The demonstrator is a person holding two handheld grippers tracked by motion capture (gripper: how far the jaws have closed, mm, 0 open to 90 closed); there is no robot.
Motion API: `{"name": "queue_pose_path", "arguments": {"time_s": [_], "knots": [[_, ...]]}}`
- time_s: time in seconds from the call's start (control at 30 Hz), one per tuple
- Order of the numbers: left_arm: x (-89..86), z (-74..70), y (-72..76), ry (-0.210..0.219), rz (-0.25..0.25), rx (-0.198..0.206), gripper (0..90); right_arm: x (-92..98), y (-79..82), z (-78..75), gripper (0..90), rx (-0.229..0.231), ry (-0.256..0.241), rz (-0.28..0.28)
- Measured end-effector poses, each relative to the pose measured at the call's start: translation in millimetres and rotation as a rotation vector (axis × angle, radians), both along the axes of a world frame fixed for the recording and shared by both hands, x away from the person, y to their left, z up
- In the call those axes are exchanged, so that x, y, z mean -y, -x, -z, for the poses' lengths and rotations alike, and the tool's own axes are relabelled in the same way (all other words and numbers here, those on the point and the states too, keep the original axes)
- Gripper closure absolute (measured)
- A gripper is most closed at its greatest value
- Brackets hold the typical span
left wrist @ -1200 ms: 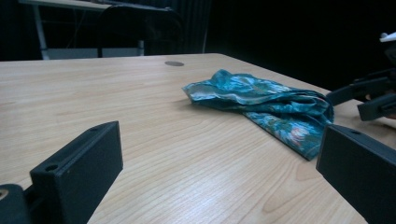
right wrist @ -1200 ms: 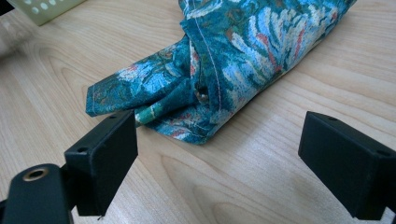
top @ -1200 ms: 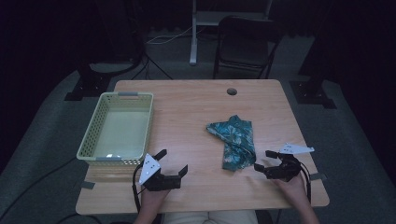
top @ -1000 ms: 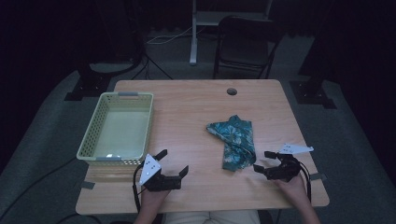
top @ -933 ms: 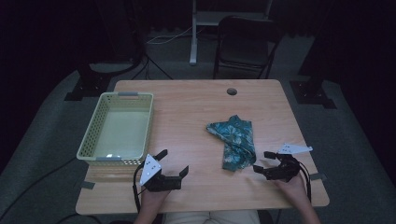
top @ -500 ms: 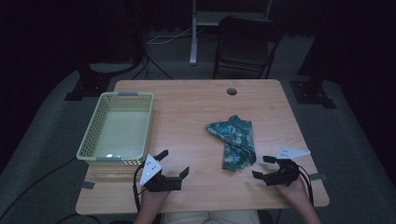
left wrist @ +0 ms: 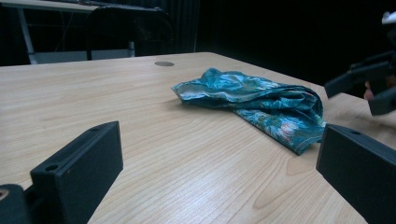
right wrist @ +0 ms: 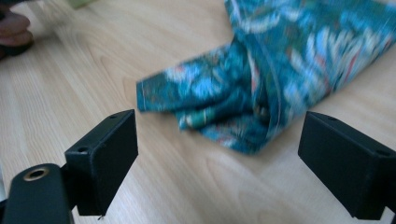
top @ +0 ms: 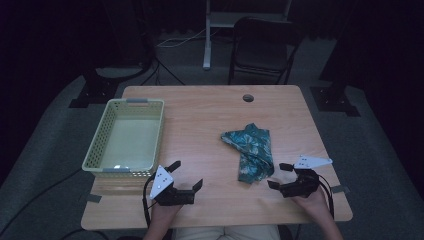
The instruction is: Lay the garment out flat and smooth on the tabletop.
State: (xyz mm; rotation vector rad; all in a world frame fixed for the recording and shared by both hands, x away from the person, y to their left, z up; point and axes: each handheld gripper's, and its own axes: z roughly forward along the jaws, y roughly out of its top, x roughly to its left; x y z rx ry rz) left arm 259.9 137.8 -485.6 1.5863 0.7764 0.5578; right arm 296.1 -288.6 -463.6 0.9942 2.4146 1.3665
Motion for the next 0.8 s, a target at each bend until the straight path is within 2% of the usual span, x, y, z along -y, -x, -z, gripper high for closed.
{"name": "queue_pose_path", "arguments": {"time_s": [0.17, 0.53, 0.8], "knots": [[-0.2, 0.1, -0.3, 0.004, 0.000, -0.002, 1.1, 0.9, -3.3, -18.2, 11.3, 0.050, -0.012, 0.011], [-0.7, 0.1, -0.6, 0.009, -0.003, -0.008, 1.1, -2.6, -17.4, -50.2, 11.5, 0.119, -0.013, 0.027], [-0.8, 0.1, -0.8, 0.010, -0.001, -0.009, 1.2, -18.2, -36.6, -60.4, 11.6, 0.131, 0.005, 0.003]]}}
